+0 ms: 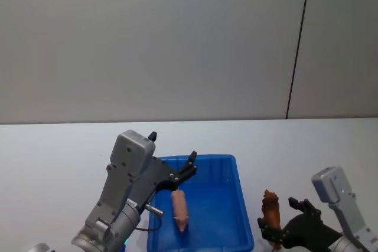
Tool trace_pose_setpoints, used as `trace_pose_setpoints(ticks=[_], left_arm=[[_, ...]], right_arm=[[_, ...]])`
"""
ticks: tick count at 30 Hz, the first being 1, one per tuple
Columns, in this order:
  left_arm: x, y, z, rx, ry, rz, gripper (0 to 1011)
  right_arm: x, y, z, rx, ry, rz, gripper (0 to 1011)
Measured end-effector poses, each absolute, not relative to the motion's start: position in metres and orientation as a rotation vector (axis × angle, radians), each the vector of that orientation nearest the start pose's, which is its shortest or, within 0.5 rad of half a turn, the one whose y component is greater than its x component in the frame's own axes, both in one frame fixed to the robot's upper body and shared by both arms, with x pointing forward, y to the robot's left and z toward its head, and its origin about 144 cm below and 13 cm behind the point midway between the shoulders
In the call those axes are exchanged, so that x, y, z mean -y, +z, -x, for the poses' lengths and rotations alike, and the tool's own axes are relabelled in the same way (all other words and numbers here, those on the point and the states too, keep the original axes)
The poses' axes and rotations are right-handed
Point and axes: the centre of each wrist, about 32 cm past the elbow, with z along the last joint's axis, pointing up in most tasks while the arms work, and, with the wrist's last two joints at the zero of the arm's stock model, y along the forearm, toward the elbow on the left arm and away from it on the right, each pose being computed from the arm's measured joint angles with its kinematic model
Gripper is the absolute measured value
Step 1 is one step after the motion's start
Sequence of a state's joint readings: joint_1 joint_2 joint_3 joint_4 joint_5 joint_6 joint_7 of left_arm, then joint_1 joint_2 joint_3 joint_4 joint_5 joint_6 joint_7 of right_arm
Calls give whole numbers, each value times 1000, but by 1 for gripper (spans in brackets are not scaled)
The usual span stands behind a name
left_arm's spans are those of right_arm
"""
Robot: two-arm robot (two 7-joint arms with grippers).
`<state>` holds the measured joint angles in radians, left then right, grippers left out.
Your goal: Pick up the two dolls from the table and place them into the box.
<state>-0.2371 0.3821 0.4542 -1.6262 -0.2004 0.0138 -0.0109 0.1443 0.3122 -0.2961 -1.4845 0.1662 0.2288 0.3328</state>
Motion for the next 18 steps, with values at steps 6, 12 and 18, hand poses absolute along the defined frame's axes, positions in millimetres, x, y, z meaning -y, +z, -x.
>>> trace_pose_setpoints(ticks=[6, 12, 18], left_arm=[[-198, 1204, -492, 268, 1124, -61, 1001], [-198, 1204, -492, 268, 1124, -61, 1001], [-198, 1204, -492, 268, 1124, -61, 1001]], right_arm=[[236, 1144, -490, -107, -994, 335, 929], [233, 1140, -491, -144, -988, 343, 763], [230, 1138, -493, -170, -982, 347, 565]])
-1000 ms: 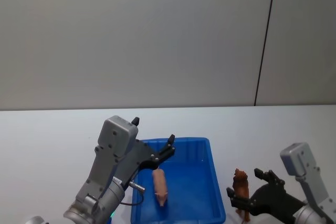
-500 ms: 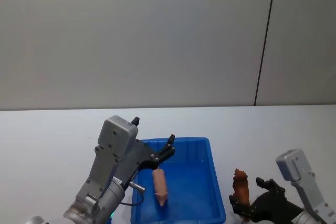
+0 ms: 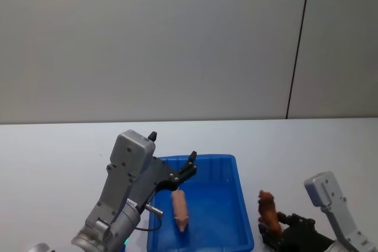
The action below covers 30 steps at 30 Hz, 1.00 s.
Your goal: Pick up the two dolls from the table and place them into the box.
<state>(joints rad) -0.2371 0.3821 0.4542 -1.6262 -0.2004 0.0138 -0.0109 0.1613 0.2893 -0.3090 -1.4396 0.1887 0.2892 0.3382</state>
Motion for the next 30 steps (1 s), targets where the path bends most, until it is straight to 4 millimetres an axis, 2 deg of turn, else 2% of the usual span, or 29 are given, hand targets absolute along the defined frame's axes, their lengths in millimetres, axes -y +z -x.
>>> trace_pose_setpoints(ticks=[2, 5, 6, 7, 10, 19, 30], left_arm=[[-198, 1204, -492, 268, 1124, -61, 1001], [-198, 1204, -492, 268, 1124, -61, 1001], [-198, 1204, -492, 268, 1124, -61, 1001], [-198, 1204, -492, 268, 1124, -61, 1001], [-198, 1204, -492, 268, 1124, -61, 1001], [-198, 1204, -492, 268, 1124, -61, 1001], [-198, 1204, -492, 268, 1124, -61, 1001]], right_arm=[[230, 1138, -493, -174, -981, 346, 533], [229, 1138, -493, -176, -984, 345, 407], [229, 1138, -493, -176, -985, 344, 407], [228, 1138, -493, -174, -991, 343, 346], [227, 1140, -493, -162, -1005, 333, 303], [223, 1152, -492, -99, -1051, 278, 303], [211, 1187, -496, 19, -1055, 173, 303]])
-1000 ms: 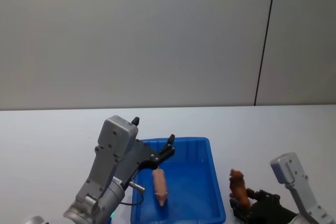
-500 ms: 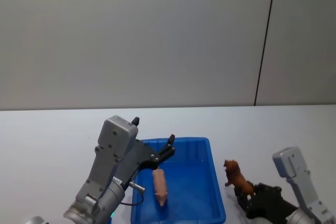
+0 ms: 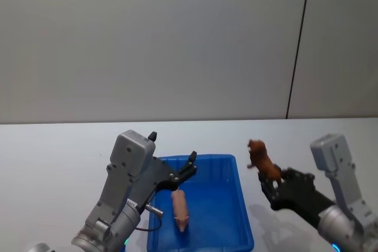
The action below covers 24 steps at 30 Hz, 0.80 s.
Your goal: Pick up the two dolls from the table and place them into the box.
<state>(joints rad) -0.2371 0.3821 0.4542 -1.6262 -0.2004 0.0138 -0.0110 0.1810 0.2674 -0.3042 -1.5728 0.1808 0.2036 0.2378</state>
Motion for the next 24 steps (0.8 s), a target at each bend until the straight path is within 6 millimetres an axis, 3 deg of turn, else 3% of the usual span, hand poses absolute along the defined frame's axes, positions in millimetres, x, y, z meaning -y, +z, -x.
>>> trace_pose_setpoints(ticks=[11, 19, 24], left_arm=[[-198, 1204, -492, 268, 1124, -61, 1001], [-198, 1204, -492, 268, 1124, -61, 1001], [-198, 1204, -492, 268, 1124, -61, 1001]], right_arm=[[189, 1215, -510, 68, -965, 116, 303], [171, 1216, -529, 43, -913, 137, 303], [162, 1211, -541, 22, -891, 166, 417]])
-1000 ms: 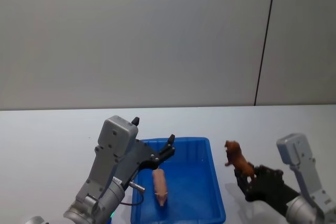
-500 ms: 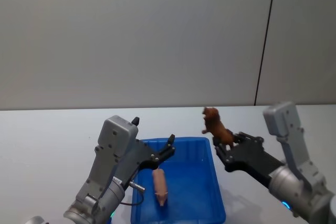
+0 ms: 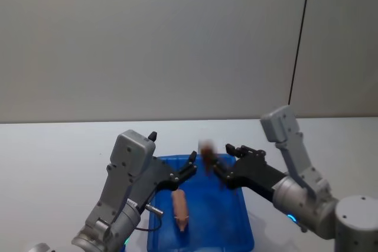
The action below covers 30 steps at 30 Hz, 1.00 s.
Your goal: Pick up the two dolls from the table and place them into the box.
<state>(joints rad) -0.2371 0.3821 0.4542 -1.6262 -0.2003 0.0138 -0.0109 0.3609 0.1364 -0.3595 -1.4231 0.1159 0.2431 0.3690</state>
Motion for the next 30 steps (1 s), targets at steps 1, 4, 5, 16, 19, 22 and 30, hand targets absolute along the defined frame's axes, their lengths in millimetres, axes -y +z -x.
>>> trace_pose_setpoints(ticks=[1, 4, 5, 16, 19, 22, 30], left_arm=[[-198, 1204, -492, 268, 1124, -61, 1001], [-198, 1204, -492, 268, 1124, -61, 1001], [-198, 1204, -492, 268, 1124, -61, 1001], [-198, 1204, -492, 268, 1124, -61, 1001], [-198, 1204, -492, 268, 1124, -61, 1001], [-198, 1204, -492, 268, 1124, -61, 1001], [-198, 1204, -492, 268, 1124, -61, 1001]], right_arm=[[161, 1210, -543, 19, -888, 171, 455], [157, 1207, -548, 9, -874, 185, 558], [156, 1206, -549, 6, -869, 189, 558], [155, 1198, -558, 0, -831, 219, 917], [161, 1196, -557, 12, -836, 218, 976], [169, 1195, -555, 29, -843, 211, 1001], [205, 1192, -542, 84, -879, 156, 1001]])
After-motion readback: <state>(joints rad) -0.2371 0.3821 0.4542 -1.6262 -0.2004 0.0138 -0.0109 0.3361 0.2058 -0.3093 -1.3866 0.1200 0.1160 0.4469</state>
